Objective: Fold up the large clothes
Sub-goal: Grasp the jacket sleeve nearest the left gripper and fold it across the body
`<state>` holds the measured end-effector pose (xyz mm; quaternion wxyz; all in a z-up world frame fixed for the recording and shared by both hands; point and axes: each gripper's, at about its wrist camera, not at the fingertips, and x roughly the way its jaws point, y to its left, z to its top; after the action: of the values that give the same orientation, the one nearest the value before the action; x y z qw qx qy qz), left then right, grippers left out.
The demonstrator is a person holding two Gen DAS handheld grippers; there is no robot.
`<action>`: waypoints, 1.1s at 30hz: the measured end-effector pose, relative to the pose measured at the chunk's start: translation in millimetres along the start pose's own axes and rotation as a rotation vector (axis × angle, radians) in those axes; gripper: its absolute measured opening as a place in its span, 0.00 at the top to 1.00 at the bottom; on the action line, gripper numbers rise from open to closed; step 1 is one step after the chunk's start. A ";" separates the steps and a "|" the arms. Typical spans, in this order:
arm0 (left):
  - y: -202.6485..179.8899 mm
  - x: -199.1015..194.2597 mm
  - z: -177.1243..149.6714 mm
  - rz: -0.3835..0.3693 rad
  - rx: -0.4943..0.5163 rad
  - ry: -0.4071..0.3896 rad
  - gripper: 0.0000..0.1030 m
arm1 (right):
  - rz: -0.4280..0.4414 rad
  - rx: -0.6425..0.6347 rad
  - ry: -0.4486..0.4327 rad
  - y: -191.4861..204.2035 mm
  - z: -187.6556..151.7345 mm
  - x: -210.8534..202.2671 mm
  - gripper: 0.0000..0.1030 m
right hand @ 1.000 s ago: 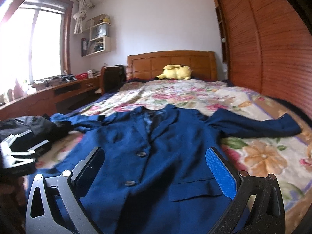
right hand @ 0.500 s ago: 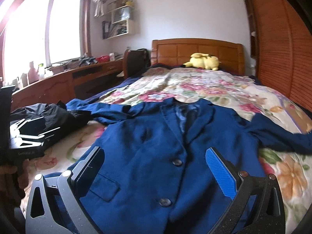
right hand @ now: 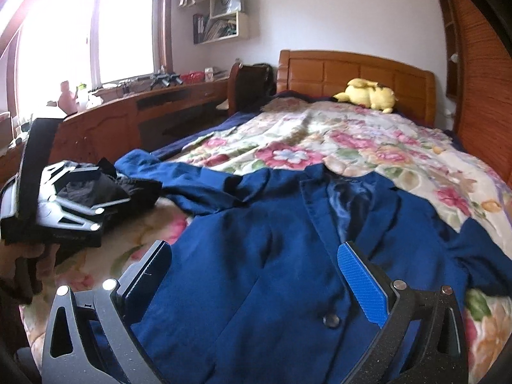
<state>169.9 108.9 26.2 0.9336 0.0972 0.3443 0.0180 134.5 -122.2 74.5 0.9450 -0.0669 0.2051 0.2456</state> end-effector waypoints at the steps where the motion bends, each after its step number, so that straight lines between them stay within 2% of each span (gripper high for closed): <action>1: -0.7 8.2 3.8 0.002 0.009 0.010 0.08 | 0.004 -0.003 0.008 -3.5 -1.3 5.2 0.00; 5: -8.7 41.6 14.3 0.017 0.049 0.058 0.16 | 0.014 0.013 0.048 -13.3 -1.6 21.8 0.00; 9: -10.1 73.8 27.1 0.046 0.087 0.100 0.20 | 0.012 0.021 0.055 -21.4 3.5 26.6 0.00; 13: -7.4 107.5 34.5 0.074 0.117 0.171 0.30 | 0.005 0.009 0.062 -3.8 4.9 32.3 0.00; 17: -3.1 131.8 34.6 0.097 0.159 0.242 0.35 | 0.025 -0.005 0.070 1.2 3.8 31.8 0.00; 20: -2.2 142.2 34.4 0.113 0.185 0.276 0.42 | 0.035 -0.002 0.082 2.4 0.8 36.5 0.00; 22: -3.7 147.5 37.0 0.084 0.200 0.294 0.50 | 0.048 0.010 0.095 3.1 -1.5 39.6 0.00; 24: -4.9 148.4 39.8 0.084 0.213 0.289 0.52 | 0.071 0.025 0.105 4.1 -3.2 43.1 0.00; 29: -2.8 156.9 41.4 0.083 0.231 0.311 0.61 | 0.062 0.025 0.093 3.3 -1.7 39.2 0.00; 31: 0.6 157.3 40.4 0.069 0.224 0.313 0.78 | 0.044 0.032 0.057 1.5 -0.8 34.6 0.00; 33: 2.6 154.8 38.8 0.050 0.212 0.307 0.88 | 0.008 0.027 0.027 1.4 -0.6 30.8 0.00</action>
<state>313.1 120.6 -43.4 0.8540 0.1999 0.4800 0.0195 158.0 -107.7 60.9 0.9421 -0.0566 0.2215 0.2455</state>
